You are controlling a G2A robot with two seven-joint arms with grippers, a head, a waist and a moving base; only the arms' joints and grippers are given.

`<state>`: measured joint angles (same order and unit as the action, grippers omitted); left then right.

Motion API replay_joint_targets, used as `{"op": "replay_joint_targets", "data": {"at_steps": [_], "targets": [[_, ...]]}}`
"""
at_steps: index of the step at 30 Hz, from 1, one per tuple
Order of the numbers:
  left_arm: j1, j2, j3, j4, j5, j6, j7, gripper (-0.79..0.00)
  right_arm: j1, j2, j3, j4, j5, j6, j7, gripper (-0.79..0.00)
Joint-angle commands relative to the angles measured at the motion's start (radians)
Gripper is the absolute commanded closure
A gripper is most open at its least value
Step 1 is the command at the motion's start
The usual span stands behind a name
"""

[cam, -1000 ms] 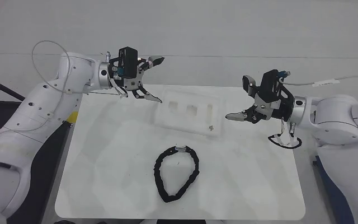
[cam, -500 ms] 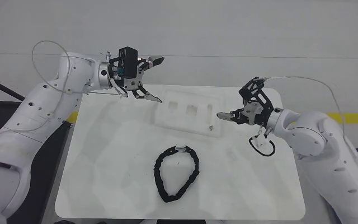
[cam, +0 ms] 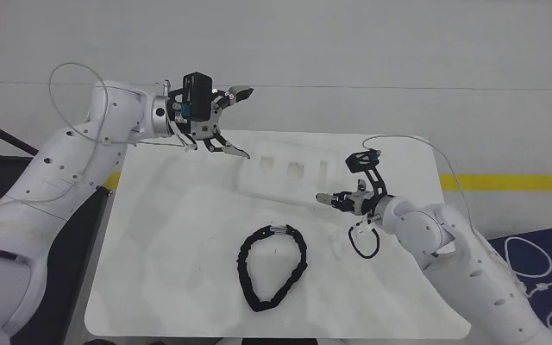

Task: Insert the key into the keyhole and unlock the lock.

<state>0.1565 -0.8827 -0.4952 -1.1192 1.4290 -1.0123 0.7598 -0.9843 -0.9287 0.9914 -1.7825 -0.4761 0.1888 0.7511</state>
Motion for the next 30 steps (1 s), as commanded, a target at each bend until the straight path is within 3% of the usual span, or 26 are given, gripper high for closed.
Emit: {"op": "replay_joint_targets", "data": {"at_steps": [1,24,30], "targets": [[0.0,0.0,0.0,0.0,0.0,0.0,0.0,-0.785,0.002,-0.008,-0.017,0.013,0.002,0.027,-0.017,-0.785],[0.0,0.0,0.0,0.0,0.0,0.0,0.0,-0.785,0.008,-0.018,-0.036,0.027,0.001,0.036,-0.034,-0.785],[0.0,0.0,0.0,0.0,0.0,0.0,0.0,-0.785,0.056,-0.032,-0.07,0.031,-0.038,0.131,0.081,-0.785]]}}
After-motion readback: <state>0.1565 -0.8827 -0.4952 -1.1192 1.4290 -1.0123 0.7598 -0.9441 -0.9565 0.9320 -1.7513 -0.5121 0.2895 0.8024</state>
